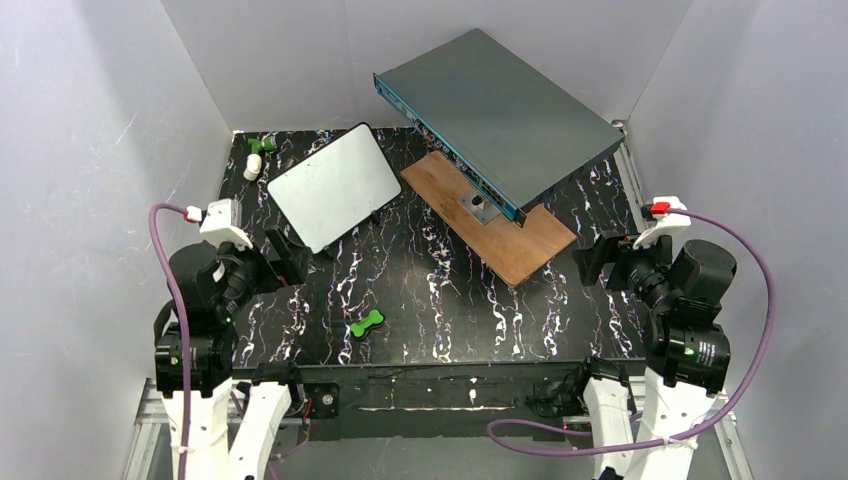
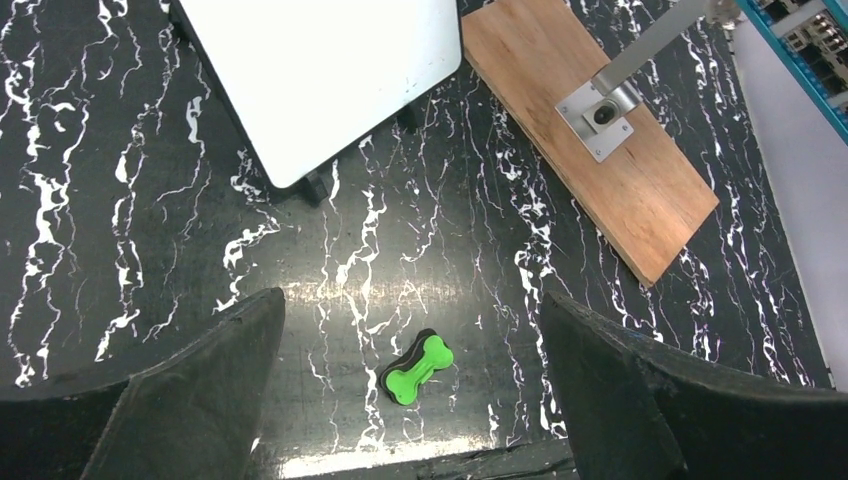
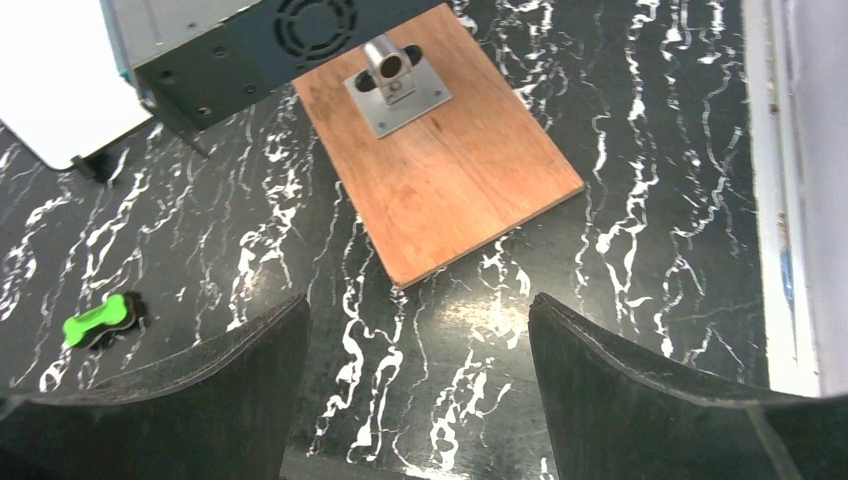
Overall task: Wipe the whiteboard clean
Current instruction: Reset both arms
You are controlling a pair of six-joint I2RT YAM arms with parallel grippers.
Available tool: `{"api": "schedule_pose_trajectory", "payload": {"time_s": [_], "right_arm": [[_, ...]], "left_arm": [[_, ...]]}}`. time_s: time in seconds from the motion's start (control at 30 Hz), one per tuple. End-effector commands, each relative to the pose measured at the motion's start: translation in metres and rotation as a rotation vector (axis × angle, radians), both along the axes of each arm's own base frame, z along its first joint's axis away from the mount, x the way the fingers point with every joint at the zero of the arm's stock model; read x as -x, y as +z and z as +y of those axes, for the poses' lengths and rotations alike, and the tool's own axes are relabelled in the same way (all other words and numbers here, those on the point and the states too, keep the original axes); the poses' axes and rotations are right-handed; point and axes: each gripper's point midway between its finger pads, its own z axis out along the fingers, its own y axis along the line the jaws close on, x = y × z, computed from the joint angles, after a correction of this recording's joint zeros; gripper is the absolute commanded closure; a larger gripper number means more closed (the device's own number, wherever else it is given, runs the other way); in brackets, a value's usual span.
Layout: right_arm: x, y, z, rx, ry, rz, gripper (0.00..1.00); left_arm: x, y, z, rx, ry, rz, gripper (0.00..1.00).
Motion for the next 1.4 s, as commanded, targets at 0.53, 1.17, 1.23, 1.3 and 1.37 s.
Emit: {"api": "schedule_pose_trajectory", "payload": {"time_s": [0.53,1.17,1.23,1.3,1.37], "right_arm": [[-0.01,0.014,0.015,-0.08,0.108,-0.017,0.13],[-0.011,0.006,0.02,-0.114,0.146,-0.007,0.13],[-0.01,0.005,0.023,-0.124,0.166,-0.005,0.13],[-0.01,0.004,0.025,-0.131,0.178,-0.004,0.13],[-0.009,0.001,0.026,-0.135,0.181,0.002,0.12]], "left_arm": [[0.013,-0.017,-0.02,0.032,-0.104,0.008,0.02],[0.02,-0.007,-0.045,0.155,-0.204,-0.029,0.02],[0.018,-0.005,-0.048,0.171,-0.214,-0.031,0.02],[0.018,-0.007,-0.048,0.17,-0.216,-0.029,0.02],[0.02,-0.009,-0.049,0.17,-0.225,-0.03,0.02]]}}
